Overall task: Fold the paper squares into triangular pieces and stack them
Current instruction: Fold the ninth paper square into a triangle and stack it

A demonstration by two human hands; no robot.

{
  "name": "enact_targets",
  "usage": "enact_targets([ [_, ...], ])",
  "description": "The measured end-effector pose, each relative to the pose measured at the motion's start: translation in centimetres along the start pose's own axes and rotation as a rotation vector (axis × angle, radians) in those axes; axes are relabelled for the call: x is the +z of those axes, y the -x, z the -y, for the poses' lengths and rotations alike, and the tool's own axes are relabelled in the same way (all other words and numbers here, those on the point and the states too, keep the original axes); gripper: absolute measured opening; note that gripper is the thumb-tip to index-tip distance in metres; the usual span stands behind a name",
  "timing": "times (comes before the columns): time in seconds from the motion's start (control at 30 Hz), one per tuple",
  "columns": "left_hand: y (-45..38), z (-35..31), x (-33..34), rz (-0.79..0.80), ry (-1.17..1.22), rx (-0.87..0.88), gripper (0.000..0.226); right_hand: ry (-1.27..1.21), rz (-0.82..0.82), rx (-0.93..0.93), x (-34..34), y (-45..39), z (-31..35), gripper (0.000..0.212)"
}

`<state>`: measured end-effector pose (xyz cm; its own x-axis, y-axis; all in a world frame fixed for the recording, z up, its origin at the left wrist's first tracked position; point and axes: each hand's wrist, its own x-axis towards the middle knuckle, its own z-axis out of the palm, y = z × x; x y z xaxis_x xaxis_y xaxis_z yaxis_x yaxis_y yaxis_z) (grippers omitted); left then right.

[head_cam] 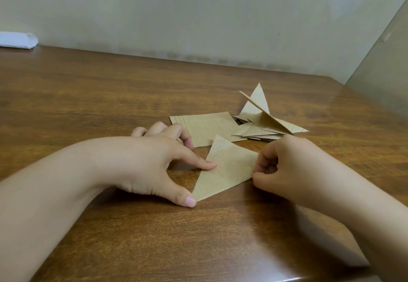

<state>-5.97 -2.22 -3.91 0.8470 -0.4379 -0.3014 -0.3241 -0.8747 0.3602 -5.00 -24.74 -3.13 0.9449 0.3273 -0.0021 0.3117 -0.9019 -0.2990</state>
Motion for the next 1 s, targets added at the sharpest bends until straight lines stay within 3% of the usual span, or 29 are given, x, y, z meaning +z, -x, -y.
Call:
enact_targets([
  [0.1, 0.0, 0.1, 0.0, -0.003, -0.026, 0.013, 0.051, -0.114, -0.083, -0.169, 0.7, 0.9, 2.1, 0.011],
  [0.27, -0.1, 0.4, 0.2, -0.002, -0.014, -0.017, 0.055, -0.144, -0.027, -0.314, 3.7, 1.0, 4.9, 0.012],
  [0.4, 0.1, 0.1, 0.0, 0.004, 0.002, -0.002, 0.044, -0.123, -0.033, -0.265, 3.4, 0.7, 3.7, 0.011],
  [0.53, 0.0, 0.1, 0.0, -0.01, -0.015, 0.001, 0.054, -0.099, -0.041, -0.192, 2.7, 0.5, 1.9, 0.008],
  [1.0, 0.0, 0.0, 0.1, 0.007, 0.001, -0.036, 0.057, -0.074, -0.004, 0.012, 1.2, -0.4, -1.4, 0.008],
])
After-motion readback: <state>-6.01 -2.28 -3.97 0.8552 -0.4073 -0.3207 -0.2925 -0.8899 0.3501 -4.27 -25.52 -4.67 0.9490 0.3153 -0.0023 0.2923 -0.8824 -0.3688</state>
